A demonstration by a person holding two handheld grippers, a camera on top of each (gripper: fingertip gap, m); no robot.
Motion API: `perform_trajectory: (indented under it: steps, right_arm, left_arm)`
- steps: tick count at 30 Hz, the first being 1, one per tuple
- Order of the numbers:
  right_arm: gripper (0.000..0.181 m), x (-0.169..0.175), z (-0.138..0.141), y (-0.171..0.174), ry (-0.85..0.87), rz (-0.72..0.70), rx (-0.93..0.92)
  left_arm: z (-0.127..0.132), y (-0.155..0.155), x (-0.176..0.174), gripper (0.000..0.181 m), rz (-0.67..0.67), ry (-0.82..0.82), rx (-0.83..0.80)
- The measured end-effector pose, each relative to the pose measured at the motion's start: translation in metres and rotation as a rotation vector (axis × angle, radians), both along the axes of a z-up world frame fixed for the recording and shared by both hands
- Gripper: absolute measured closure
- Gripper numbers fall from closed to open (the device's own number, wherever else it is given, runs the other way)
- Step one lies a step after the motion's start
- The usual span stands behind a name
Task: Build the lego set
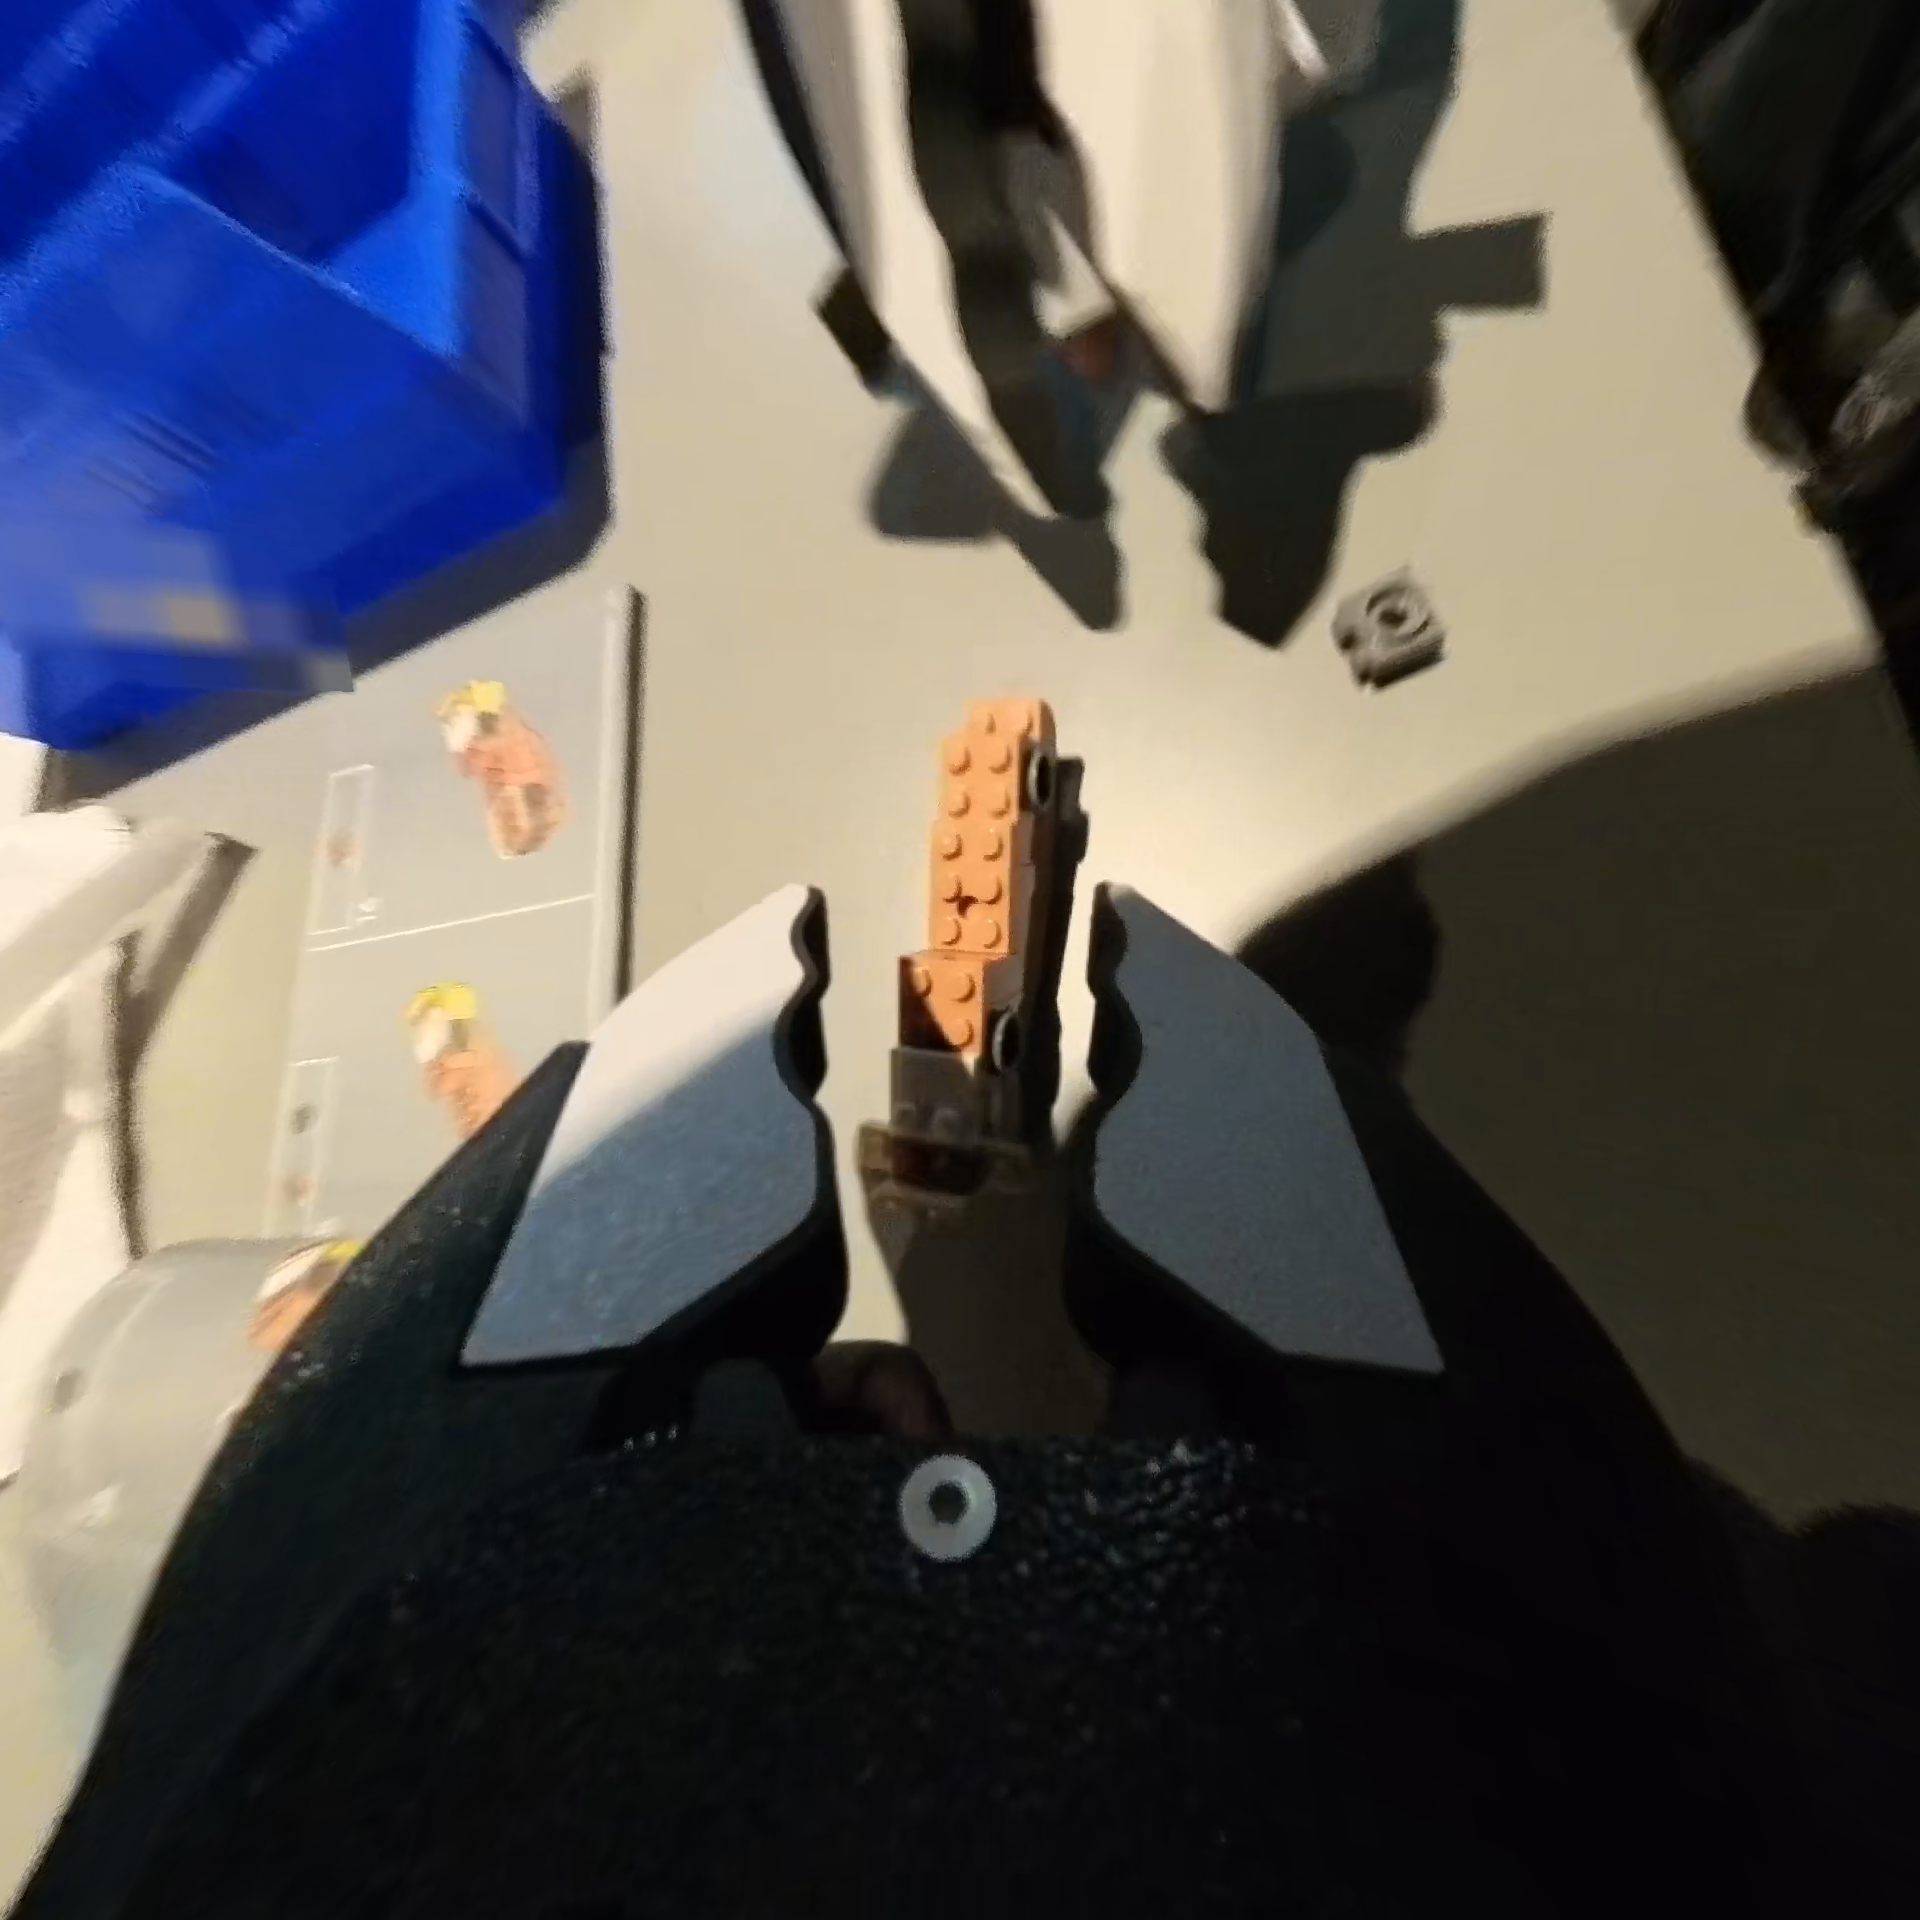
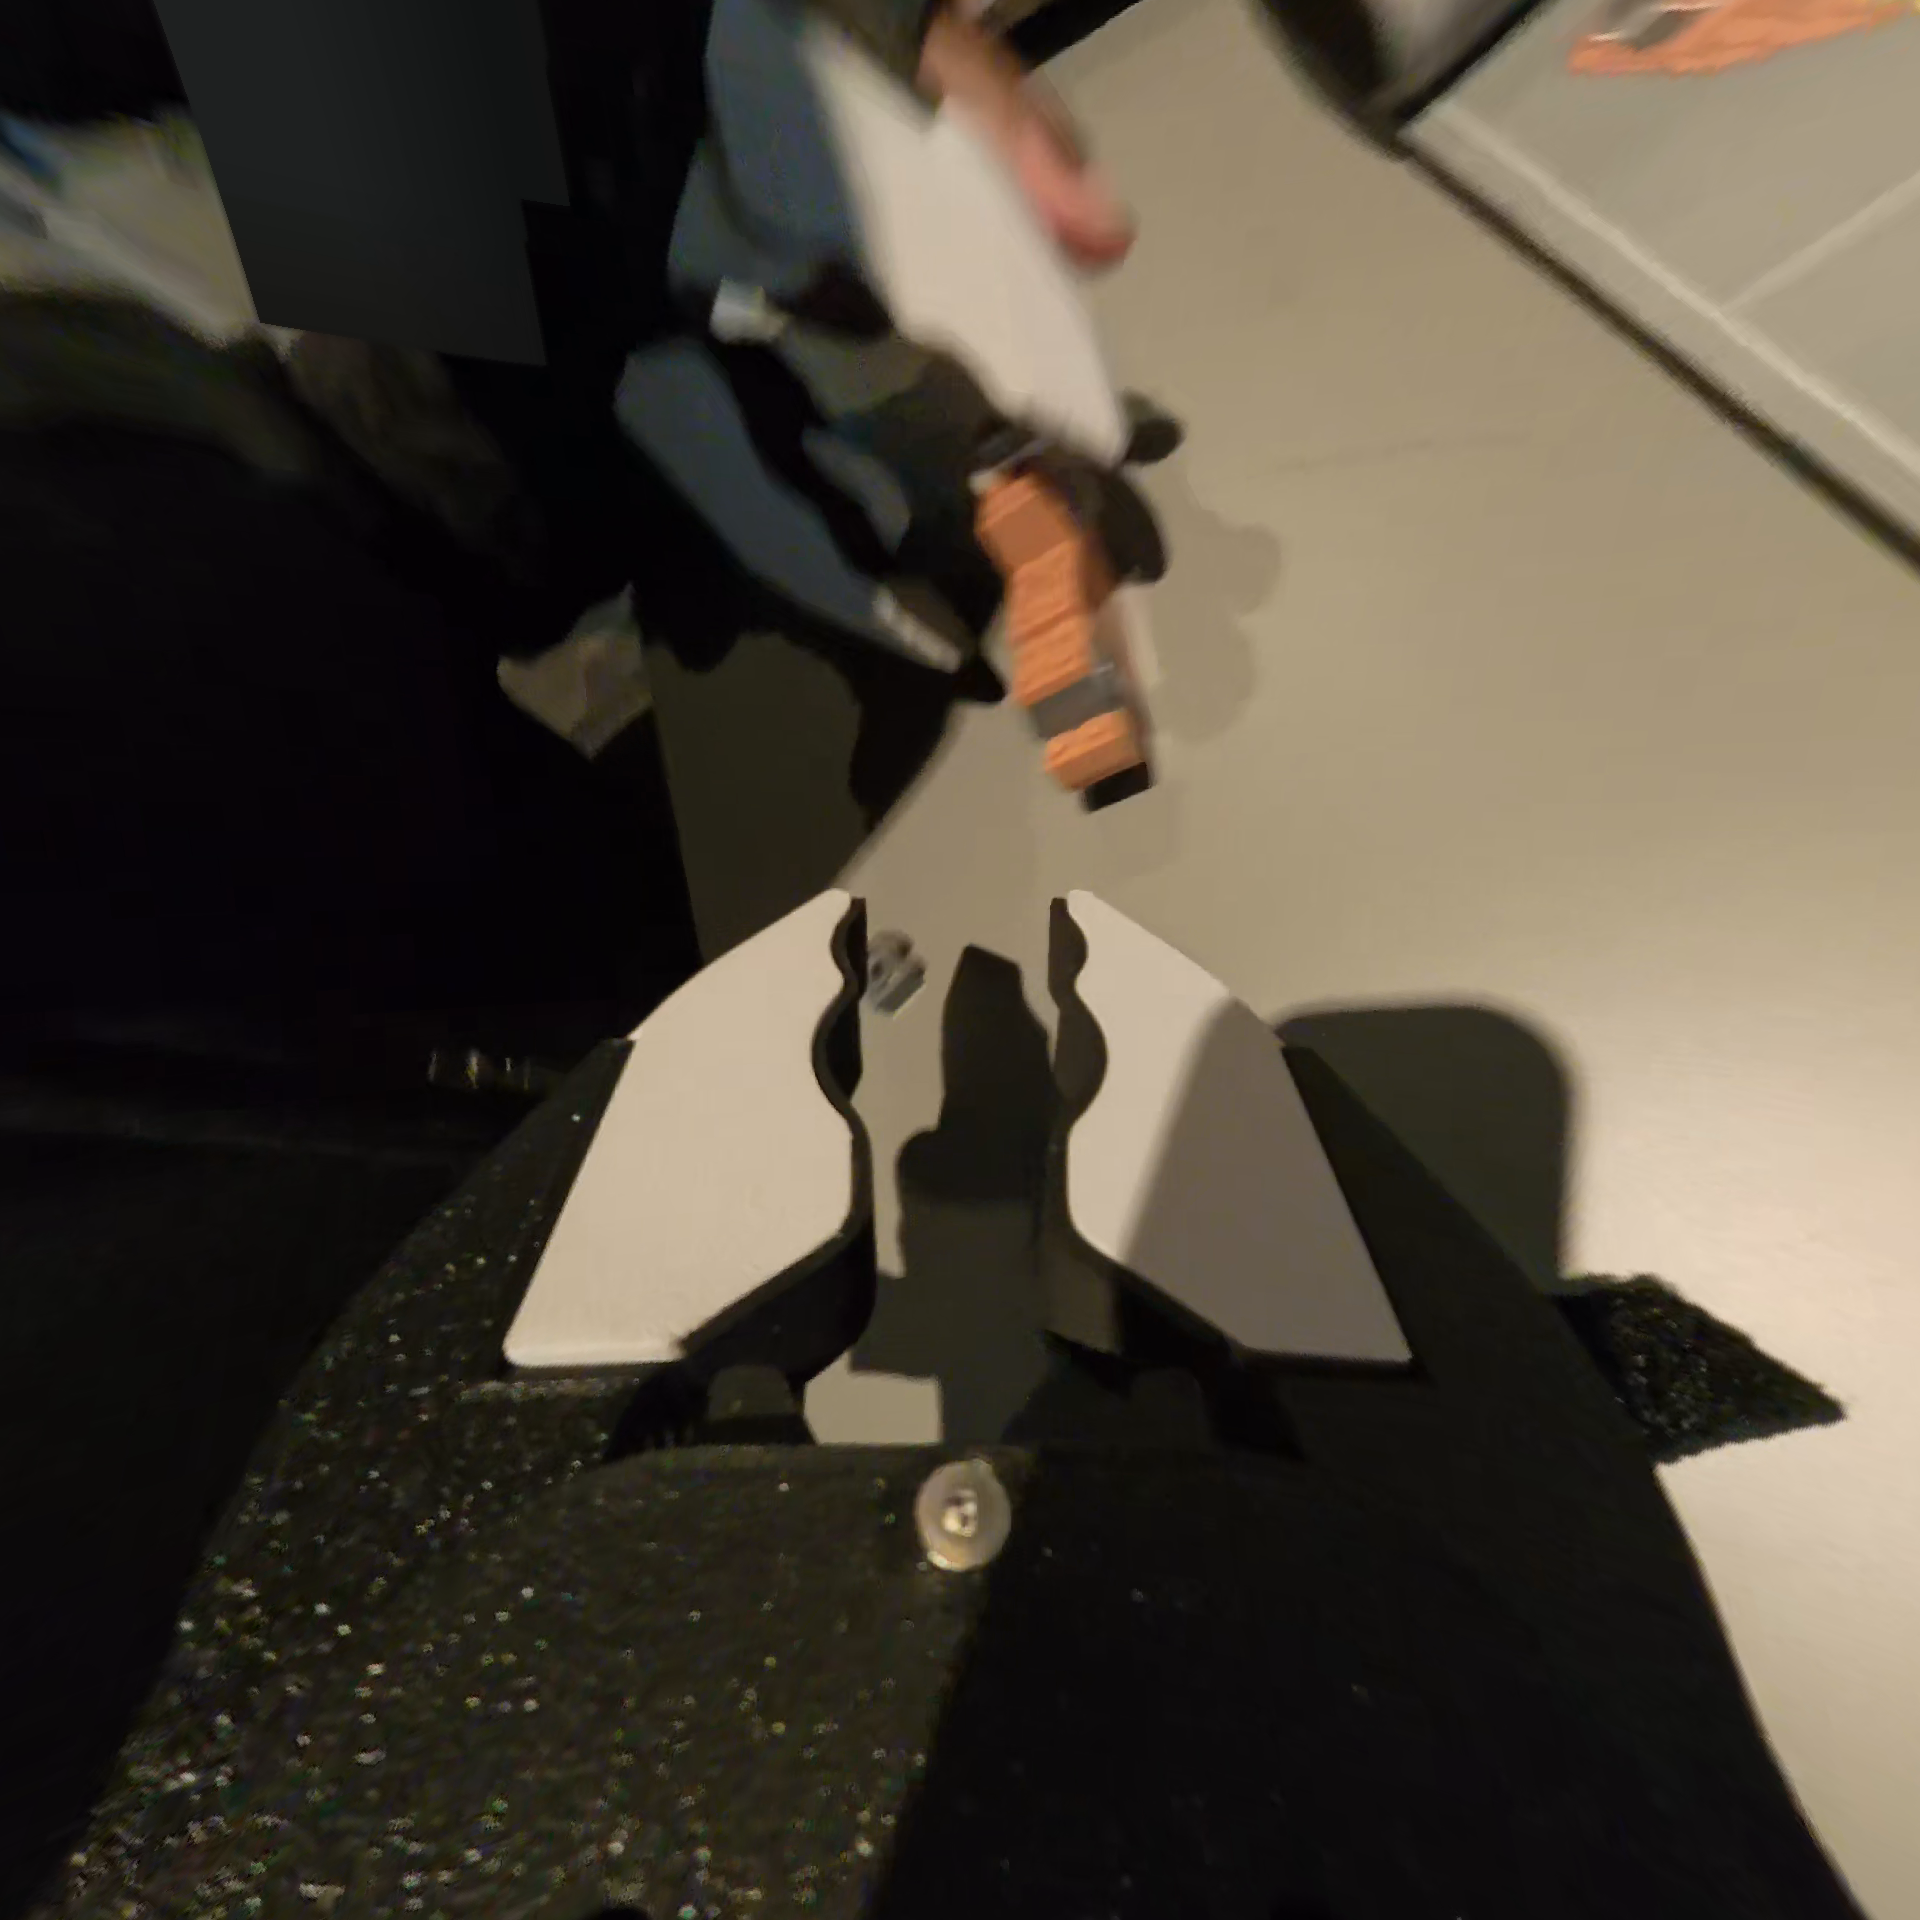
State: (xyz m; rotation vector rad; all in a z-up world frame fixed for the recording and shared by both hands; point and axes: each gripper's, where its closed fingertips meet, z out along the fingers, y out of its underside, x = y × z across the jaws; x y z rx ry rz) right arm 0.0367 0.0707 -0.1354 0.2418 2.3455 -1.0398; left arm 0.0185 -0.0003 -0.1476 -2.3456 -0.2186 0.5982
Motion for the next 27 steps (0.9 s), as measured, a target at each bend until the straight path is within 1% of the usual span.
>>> perform_trajectory:
  steps: [4, 7, 12, 18, 20, 21, 25, 27]
  right_arm:
    - [0.147, 0.027, -0.009, 0.005, 0.068, 0.116, -0.028]
    - [0.147, 0.037, -0.018, 0.003, 0.148, 0.156, -0.025]
    - [0.147, 0.044, -0.024, -0.003, 0.300, 0.211, -0.022]
    - [0.150, 0.039, -0.040, -0.003, 0.479, 0.276, 0.039]
    - [0.157, 0.039, -0.041, -0.004, 0.491, 0.283, 0.041]
    - [0.164, 0.038, -0.040, -0.005, 0.494, 0.284, 0.040]
    - [0.165, 0.036, -0.038, -0.009, 0.511, 0.309, 0.001]
    - [0.166, 0.033, -0.029, -0.014, 0.504, 0.307, -0.081]
  left_arm:
    - [0.025, 0.009, 0.018, 0.137, 0.033, 0.002, 0.127]
    - [0.031, 0.018, 0.030, 0.142, 0.079, -0.001, 0.213]
    - [0.023, 0.025, 0.040, 0.143, 0.177, -0.019, 0.264]
    - [0.016, 0.032, 0.050, 0.143, 0.178, -0.052, 0.287]
    - [0.014, 0.035, 0.052, 0.143, 0.167, -0.073, 0.292]
    - [0.013, 0.036, 0.053, 0.143, 0.161, -0.085, 0.295]
    - [0.009, 0.039, 0.057, 0.143, 0.142, -0.140, 0.326]
    - [0.010, 0.041, 0.058, 0.143, 0.135, -0.190, 0.375]
